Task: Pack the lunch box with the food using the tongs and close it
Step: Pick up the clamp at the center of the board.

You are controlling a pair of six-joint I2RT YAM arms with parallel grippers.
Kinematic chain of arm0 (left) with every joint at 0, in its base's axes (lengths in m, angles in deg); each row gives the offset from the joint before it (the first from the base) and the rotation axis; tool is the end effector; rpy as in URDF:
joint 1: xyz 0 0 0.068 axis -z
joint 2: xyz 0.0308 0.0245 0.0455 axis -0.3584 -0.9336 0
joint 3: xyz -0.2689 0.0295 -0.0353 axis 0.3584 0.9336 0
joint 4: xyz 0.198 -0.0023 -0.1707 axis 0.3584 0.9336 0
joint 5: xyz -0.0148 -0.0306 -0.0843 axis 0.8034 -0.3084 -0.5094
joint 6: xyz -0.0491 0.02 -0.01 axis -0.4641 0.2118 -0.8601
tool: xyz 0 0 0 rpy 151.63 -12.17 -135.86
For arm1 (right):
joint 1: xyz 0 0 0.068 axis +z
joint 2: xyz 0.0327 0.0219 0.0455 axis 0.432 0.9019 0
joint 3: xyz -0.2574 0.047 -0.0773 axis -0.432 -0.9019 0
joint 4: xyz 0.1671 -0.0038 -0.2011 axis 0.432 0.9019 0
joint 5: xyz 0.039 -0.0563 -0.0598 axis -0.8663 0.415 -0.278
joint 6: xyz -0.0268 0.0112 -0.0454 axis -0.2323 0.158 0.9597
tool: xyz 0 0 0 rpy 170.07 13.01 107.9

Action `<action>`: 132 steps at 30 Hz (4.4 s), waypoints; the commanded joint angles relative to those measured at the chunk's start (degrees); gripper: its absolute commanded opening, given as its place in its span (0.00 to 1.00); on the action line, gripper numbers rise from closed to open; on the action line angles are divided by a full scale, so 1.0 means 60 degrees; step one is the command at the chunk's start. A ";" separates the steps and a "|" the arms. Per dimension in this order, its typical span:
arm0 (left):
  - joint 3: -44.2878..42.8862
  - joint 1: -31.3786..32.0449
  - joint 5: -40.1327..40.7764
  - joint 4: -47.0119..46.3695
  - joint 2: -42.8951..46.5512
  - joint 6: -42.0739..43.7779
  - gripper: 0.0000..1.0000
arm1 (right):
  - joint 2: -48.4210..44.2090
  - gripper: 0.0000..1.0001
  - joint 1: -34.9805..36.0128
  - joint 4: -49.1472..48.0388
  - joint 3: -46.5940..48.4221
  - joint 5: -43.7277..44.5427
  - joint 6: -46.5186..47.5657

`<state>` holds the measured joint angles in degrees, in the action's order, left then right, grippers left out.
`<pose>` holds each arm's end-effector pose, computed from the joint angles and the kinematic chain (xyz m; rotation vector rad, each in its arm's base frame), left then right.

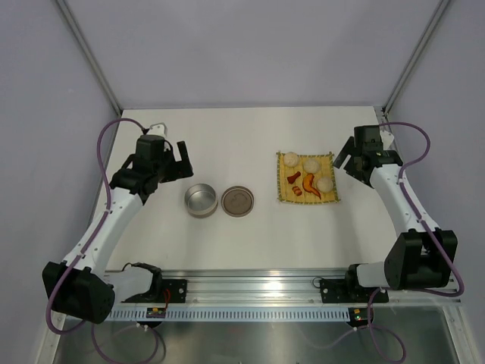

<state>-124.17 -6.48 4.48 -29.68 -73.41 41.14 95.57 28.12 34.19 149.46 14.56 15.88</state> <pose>0.2378 -0.0576 0.3193 -0.1944 2.2672 -0.2071 0.2833 0.0020 0.2893 0.6819 2.3666 -0.1361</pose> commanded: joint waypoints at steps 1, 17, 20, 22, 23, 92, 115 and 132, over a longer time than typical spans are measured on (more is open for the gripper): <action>-0.0469 0.0040 0.0008 -0.0184 -0.0092 0.0096 0.99 | -0.0478 0.99 0.0033 -0.0474 -0.0145 0.0043 0.0111; -0.0586 0.0128 -0.0110 0.0021 -0.0268 0.0111 0.99 | 0.1380 1.00 -0.1062 -0.0254 0.1143 0.0321 0.0522; -0.0557 0.0128 -0.0095 0.0021 -0.0254 0.0082 0.99 | 0.1848 0.99 -0.1634 -0.0619 0.1363 -0.0044 0.0521; -0.0527 0.0128 -0.0081 0.0036 -0.0254 0.0053 0.99 | 0.2128 0.99 -0.1826 -0.0723 0.1553 -0.0366 0.0711; -0.0527 0.0157 -0.0081 0.0022 -0.0254 0.0067 0.99 | 0.2390 0.99 -0.1899 -0.0955 0.1583 -0.0484 0.0756; -0.0718 0.0201 0.0461 0.0432 -0.0649 0.0228 0.99 | 0.9087 0.93 -0.2428 -0.1339 0.6637 -0.0382 0.3232; -0.0688 0.0201 0.0271 0.0402 -0.0518 0.0199 0.99 | 0.5940 0.14 -0.2398 -0.0227 0.4940 -0.2080 0.2529; -0.0571 0.0231 -0.0154 0.0388 -0.0137 0.0272 0.99 | 0.1165 0.20 -0.0480 0.2879 0.2200 -0.3298 0.1767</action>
<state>-125.96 -5.43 5.14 -26.43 -75.92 41.77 106.43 23.05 45.11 164.26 -4.94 27.97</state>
